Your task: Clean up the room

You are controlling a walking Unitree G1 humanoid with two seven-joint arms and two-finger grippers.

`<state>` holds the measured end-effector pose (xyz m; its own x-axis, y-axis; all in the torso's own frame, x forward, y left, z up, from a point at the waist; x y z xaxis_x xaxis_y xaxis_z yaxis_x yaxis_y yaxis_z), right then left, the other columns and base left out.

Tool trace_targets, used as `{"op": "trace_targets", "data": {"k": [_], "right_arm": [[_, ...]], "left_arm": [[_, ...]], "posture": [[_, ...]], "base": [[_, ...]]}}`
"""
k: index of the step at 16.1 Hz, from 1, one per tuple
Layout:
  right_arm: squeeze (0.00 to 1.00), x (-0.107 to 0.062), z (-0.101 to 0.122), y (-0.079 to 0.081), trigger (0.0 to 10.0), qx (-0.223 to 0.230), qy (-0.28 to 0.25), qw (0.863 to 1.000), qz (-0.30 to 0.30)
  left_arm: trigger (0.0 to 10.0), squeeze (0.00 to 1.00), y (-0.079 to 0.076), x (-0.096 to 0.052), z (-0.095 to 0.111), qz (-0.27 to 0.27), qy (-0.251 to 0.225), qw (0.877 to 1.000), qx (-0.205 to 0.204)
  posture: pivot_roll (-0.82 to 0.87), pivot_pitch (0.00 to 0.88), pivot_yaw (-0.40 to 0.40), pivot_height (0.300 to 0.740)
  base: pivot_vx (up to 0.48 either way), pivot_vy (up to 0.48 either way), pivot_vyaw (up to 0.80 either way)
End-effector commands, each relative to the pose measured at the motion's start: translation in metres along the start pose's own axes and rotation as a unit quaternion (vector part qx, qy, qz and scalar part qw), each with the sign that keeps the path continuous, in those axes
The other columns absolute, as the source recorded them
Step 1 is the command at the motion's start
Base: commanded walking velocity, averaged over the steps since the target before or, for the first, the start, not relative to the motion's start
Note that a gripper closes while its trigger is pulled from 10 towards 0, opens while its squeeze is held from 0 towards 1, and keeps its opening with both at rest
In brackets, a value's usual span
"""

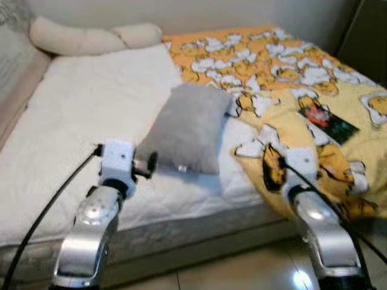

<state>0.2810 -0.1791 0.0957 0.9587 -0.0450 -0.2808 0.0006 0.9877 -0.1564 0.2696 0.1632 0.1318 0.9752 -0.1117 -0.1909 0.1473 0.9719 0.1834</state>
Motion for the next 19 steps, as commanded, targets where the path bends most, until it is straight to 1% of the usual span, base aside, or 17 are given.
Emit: {"op": "trace_targets", "data": {"k": [1,4,5,7,9,13,16,18,19], "right_arm": [[0.00,0.001,0.008,0.011,10.0,-0.001,-0.019,1.000,0.019],[0.00,0.000,0.008,0.016,10.0,0.005,-0.017,0.998,0.055],[0.00,-0.001,0.008,0.017,10.0,0.008,-0.018,0.998,0.061],[0.00,-0.001,0.008,0.017,10.0,0.006,-0.020,0.998,0.056],[0.00,-0.001,0.007,0.015,10.0,0.015,-0.019,0.999,0.043],[0.00,-0.002,0.005,0.015,10.0,0.018,-0.017,0.999,0.048],[0.00,-0.002,0.006,0.022,10.0,0.003,-0.017,0.997,0.078],[0.00,-0.003,0.006,0.021,10.0,0.003,-0.017,0.997,0.075],[0.00,-0.002,0.006,0.019,10.0,0.017,-0.017,0.998,0.065]], "left_arm": [[10.0,0.00,0.010,-0.001,0.002,0.017,-0.002,1.000,0.007],[10.0,0.00,0.009,-0.001,0.002,0.015,-0.002,1.000,0.007],[10.0,0.00,0.008,-0.002,0.002,0.015,-0.002,1.000,0.006],[10.0,0.00,0.008,-0.002,0.002,0.014,-0.002,1.000,0.007],[10.0,0.00,0.008,-0.002,0.001,0.013,-0.002,1.000,0.007],[10.0,0.00,0.007,-0.002,0.001,0.011,-0.002,1.000,0.010],[10.0,0.00,0.007,-0.002,0.001,0.010,-0.003,1.000,0.010],[10.0,0.00,0.008,-0.002,0.001,0.011,-0.003,1.000,0.011],[10.0,0.00,0.008,-0.002,0.002,0.012,-0.003,1.000,0.011]], "posture": [[0.01,0.000,0.030,0.740],[0.01,0.000,0.028,0.740],[0.01,0.000,0.028,0.740],[0.01,0.000,0.028,0.740],[0.02,0.000,0.027,0.740],[0.02,0.000,0.030,0.740],[0.02,0.000,0.028,0.740],[0.02,0.000,0.029,0.740],[0.02,0.000,0.030,0.740]], "base": [[0.326,0.000,0.00],[0.328,0.000,0.00],[0.326,0.000,0.80],[0.326,0.000,0.80],[0.330,0.000,0.00],[0.329,0.000,0.00],[0.328,0.000,0.00],[0.328,0.000,0.80],[0.300,0.000,0.00]]}}
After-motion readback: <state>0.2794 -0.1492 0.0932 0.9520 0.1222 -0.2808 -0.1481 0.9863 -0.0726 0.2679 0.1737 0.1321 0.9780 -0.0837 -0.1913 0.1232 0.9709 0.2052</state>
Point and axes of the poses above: a point about 5 cm out from each wrist's last joint towards the gripper, its own x axis pointing out of the wrist towards the gripper, its own z axis along the axis of the wrist's last joint, y = z × x, the point moved 1 cm from there along x, pointing out of the wrist towards the gripper, and after that the axes turned 2 degrees about x, right-handed, at the moved point
